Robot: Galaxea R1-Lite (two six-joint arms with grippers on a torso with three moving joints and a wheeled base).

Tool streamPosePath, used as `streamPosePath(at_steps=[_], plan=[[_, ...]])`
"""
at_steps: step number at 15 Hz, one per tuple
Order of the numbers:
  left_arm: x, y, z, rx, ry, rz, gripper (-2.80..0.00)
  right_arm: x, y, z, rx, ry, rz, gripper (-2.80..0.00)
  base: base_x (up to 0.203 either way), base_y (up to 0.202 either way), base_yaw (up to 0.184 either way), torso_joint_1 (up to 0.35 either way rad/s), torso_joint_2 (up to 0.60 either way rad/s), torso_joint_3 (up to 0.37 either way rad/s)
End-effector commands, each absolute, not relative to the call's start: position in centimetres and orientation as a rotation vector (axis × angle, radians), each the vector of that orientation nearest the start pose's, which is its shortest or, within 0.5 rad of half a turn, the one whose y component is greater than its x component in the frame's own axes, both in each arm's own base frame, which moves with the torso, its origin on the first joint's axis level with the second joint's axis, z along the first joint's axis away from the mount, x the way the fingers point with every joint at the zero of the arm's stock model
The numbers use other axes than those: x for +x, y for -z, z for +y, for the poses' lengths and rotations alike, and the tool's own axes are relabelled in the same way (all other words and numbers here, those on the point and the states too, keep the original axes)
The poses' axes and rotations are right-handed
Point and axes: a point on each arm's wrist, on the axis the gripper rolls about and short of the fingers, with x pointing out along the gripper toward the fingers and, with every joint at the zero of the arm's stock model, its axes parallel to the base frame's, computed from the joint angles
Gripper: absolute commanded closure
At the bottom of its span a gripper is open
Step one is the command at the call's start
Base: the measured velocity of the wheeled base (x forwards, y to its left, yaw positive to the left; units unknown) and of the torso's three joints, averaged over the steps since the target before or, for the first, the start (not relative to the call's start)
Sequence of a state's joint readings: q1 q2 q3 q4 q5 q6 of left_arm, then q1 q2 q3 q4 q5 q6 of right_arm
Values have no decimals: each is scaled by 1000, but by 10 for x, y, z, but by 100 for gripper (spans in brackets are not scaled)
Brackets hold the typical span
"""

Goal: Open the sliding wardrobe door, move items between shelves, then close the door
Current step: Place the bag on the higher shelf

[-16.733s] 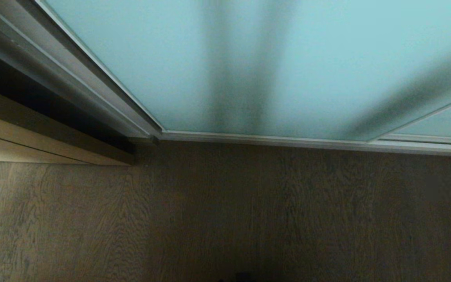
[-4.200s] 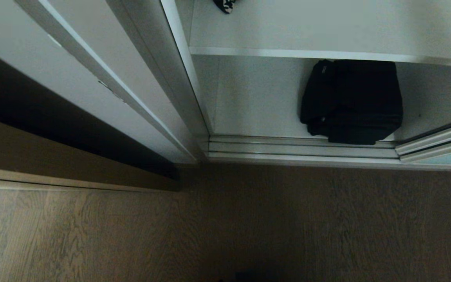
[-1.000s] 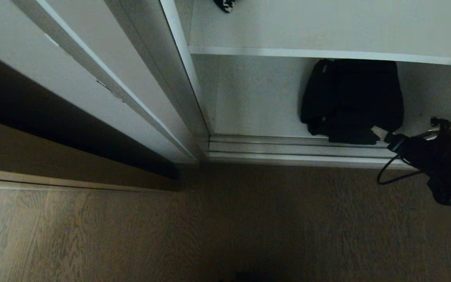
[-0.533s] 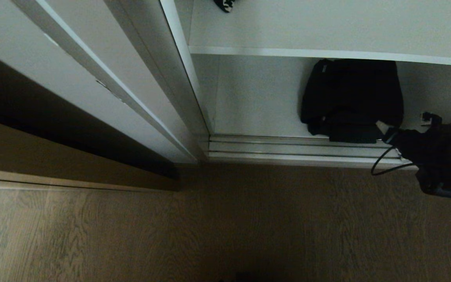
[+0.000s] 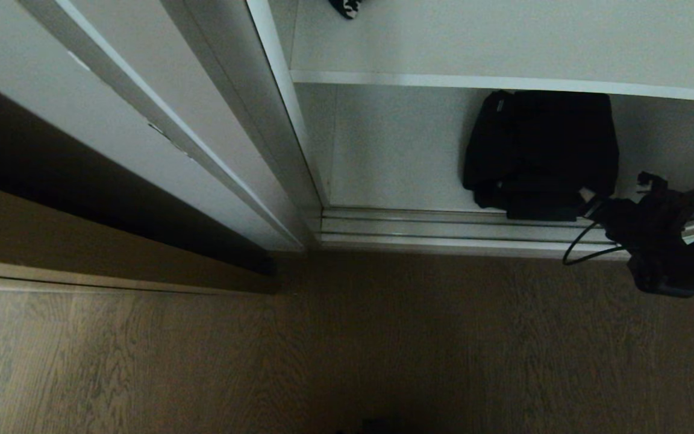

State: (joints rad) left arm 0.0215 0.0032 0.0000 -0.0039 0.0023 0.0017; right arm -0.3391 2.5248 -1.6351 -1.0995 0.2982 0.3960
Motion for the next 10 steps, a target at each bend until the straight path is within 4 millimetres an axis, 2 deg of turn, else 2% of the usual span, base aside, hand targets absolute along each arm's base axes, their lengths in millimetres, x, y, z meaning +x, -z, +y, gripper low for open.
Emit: streamPosePath(at_steps=[1,4,10], plan=[[-22,-76,0,2,-25,0,0,472,-125,-160,327,5,-193,0,0,0,0,0,0,0],[-22,-76,0,2,-26,0,0,463,-133,-158,315,26,-109,0,0,0,0,0,0,0],[-22,-76,0,2,-25,0,0,469,-132,-159,331,75,-44,0,0,0,0,0,0,0]])
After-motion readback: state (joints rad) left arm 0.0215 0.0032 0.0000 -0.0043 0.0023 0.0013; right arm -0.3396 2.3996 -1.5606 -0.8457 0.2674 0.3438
